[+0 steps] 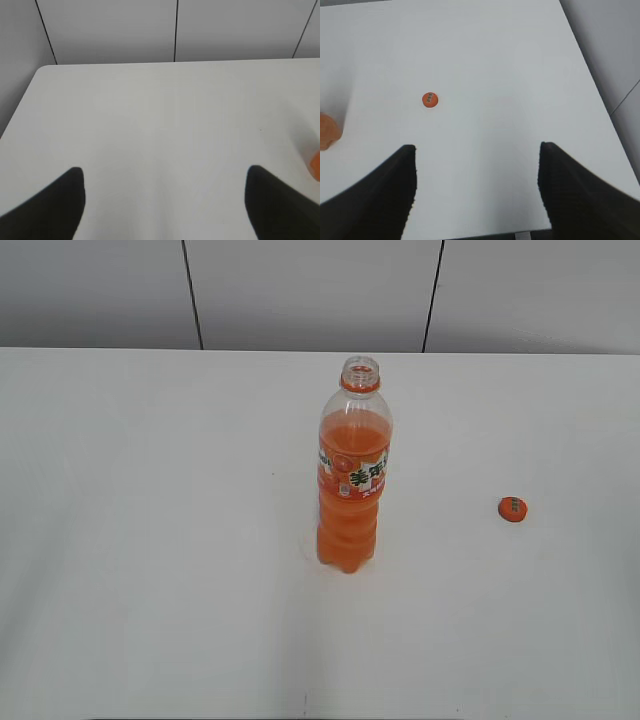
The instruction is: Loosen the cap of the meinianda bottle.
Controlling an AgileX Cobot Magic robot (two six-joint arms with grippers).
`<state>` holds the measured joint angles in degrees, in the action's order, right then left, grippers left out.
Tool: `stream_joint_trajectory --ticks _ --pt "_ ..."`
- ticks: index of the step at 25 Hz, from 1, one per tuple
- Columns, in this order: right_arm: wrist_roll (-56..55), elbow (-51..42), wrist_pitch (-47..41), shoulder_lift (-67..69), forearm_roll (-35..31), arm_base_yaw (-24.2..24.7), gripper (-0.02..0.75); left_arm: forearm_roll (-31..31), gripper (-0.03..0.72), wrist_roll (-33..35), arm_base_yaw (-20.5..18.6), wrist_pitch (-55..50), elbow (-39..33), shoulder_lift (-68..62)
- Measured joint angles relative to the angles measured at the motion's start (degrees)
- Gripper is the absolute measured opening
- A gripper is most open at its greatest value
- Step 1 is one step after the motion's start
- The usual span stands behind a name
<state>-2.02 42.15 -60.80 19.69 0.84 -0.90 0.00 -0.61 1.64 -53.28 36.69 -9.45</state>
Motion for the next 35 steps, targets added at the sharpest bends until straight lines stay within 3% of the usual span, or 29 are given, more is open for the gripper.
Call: stream_joint_trajectory --ticks 15,24,35 --pt "2.9 -4.2 -2.3 -19.9 -3.0 0.0 0.567 -0.5 0.591 0.0 0.0 -5.5 -1.0 9.8" --pt "4.8 -8.4 -3.5 -20.1 -3.0 0.0 0.567 -0.9 0.591 0.0 0.0 -7.6 -6.1 9.9" --pt "4.8 -13.1 -2.7 -20.1 -4.1 0.0 0.566 -0.9 0.591 0.0 0.0 -7.8 -6.1 9.9"
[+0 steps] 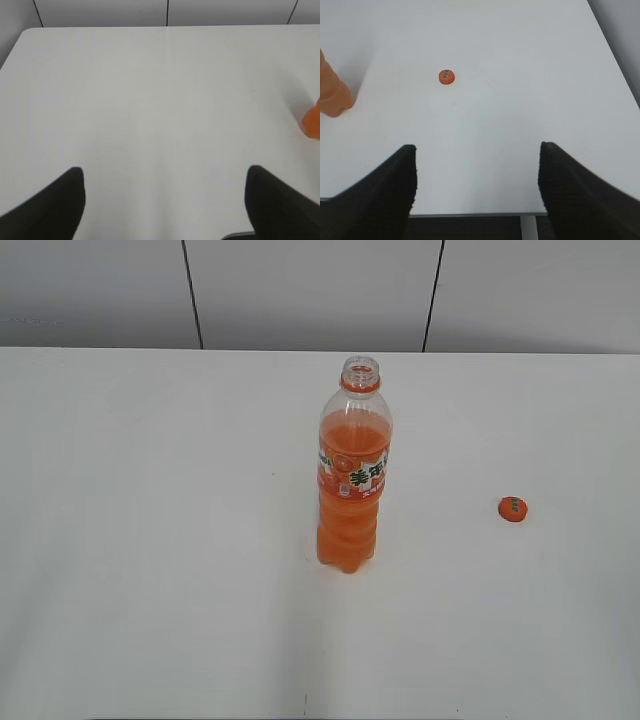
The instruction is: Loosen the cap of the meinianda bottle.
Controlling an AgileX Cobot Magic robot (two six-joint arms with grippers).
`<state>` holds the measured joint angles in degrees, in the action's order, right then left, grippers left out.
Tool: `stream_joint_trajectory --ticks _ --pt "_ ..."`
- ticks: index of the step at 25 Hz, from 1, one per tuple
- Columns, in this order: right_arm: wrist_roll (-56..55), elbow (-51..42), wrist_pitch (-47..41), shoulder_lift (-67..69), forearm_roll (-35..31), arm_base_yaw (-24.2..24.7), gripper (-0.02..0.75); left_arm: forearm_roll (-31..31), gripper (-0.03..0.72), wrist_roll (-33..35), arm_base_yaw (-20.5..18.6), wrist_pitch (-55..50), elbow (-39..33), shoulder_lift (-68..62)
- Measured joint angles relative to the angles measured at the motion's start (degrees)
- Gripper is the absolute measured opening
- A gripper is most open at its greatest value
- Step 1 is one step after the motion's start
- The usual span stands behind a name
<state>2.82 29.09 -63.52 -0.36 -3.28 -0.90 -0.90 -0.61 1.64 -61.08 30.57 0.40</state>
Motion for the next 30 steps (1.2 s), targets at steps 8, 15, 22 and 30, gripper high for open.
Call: stream_joint_trajectory --ticks 8,15,22,30 --pt "0.0 0.0 0.1 0.0 -0.2 0.0 0.566 0.0 0.591 0.0 0.0 0.0 0.0 0.0" --pt "0.0 0.0 0.1 0.0 -0.2 0.0 0.566 0.0 0.591 0.0 0.0 0.0 0.0 0.0" --pt "0.1 0.0 0.2 0.0 -0.2 0.0 0.566 0.0 0.591 0.0 0.0 0.0 0.0 0.0" --pt "0.1 0.0 0.2 0.0 -0.2 0.0 0.566 0.0 0.591 0.0 0.0 0.0 0.0 0.0"
